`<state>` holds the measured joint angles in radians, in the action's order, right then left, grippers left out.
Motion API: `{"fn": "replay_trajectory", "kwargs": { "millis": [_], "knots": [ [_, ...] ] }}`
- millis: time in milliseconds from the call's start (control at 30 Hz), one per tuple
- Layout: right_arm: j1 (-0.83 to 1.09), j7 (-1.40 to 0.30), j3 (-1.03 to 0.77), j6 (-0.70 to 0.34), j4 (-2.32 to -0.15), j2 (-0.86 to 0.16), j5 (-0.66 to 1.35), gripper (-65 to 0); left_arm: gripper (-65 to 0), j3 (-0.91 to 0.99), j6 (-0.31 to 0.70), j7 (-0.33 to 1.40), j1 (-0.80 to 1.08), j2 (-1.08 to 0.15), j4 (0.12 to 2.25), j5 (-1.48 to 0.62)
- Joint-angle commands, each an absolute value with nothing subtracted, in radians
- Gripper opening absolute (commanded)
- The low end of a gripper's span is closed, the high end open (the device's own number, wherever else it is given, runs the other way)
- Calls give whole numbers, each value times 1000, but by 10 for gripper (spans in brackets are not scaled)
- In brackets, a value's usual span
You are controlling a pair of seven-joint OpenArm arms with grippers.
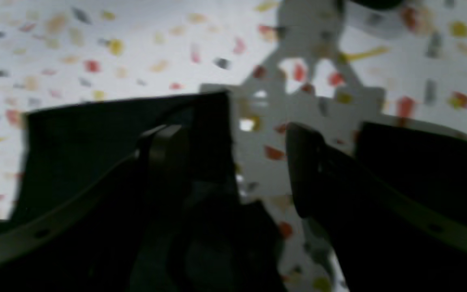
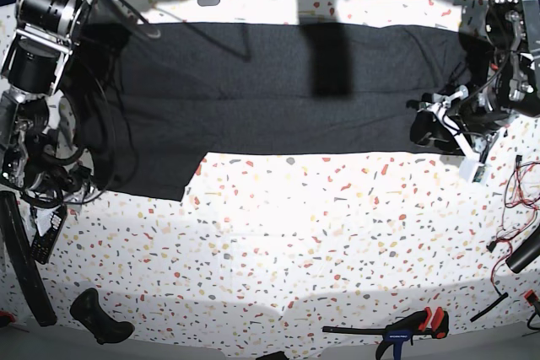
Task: Fold the T-shirt properly
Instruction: 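Grasp the strip end with the right gripper and pull it outward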
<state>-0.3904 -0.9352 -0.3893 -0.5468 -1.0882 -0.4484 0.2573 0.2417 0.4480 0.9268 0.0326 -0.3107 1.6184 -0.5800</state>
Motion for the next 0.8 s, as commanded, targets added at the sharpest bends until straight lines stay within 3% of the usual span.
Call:
{"fn": "replay_trajectory", "kwargs": {
  "millis": [0, 433, 767],
  "knots": [
    [-418, -919, -392, -554, -1104, -465, 264, -284, -353, 248, 448, 911, 19, -321, 1636, -595],
    [-377, -812, -388, -545, -1013, -456, 191, -284, -353, 248, 448, 911, 19, -321, 1636, -595],
    [-377, -846, -337, -558, -936, -419, 300, -295, -353, 248, 448, 912, 20, -322, 1636, -595]
  ]
}}
